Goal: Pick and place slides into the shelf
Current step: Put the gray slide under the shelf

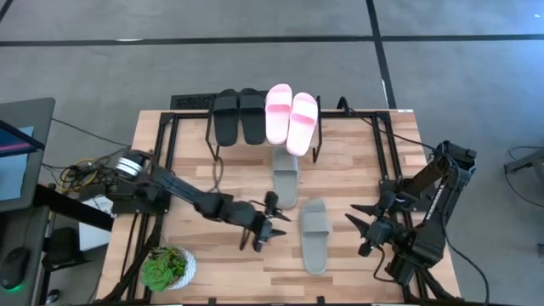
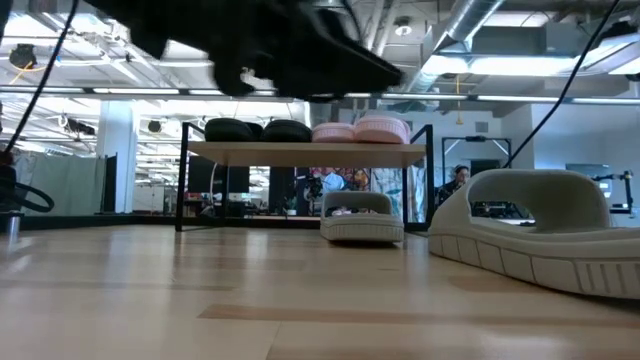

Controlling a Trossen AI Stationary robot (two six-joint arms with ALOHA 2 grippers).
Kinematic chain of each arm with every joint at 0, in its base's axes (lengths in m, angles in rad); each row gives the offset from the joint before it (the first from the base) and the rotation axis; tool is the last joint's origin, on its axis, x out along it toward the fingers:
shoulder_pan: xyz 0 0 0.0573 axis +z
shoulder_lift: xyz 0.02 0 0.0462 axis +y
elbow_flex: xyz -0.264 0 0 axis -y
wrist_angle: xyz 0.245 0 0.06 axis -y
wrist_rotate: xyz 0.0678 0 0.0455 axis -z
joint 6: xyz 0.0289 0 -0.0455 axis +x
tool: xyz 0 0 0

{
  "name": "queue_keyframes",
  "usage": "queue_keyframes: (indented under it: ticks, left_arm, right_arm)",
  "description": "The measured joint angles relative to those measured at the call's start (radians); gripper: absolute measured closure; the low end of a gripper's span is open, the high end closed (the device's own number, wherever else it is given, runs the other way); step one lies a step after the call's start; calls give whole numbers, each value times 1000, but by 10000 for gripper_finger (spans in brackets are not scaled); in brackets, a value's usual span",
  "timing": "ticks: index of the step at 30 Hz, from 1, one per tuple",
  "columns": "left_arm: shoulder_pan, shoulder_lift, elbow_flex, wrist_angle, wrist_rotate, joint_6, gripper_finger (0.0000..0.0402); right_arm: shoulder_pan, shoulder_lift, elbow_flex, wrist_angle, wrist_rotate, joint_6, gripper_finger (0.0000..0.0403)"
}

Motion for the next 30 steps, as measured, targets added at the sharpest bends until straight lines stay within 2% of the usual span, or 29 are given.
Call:
queue_keyframes:
  ticks: [7,16,21,26,30]
  left_arm:
    - [-1,184,234,-137,-20,23,210]
    - [-20,379,528,-400,-178,30,210]
    - [-25,416,597,-425,-202,23,210]
    - [-25,416,605,-426,-289,-11,210]
    - [-25,416,605,-427,-244,-35,210]
  right_arm:
    - [7,0,-29,4,-27,62,269]
    - [28,0,-65,7,-31,104,270]
    - [45,0,-100,5,-38,160,274]
    - [54,0,-107,5,-50,184,276]
    - [52,0,-107,5,-50,183,276]
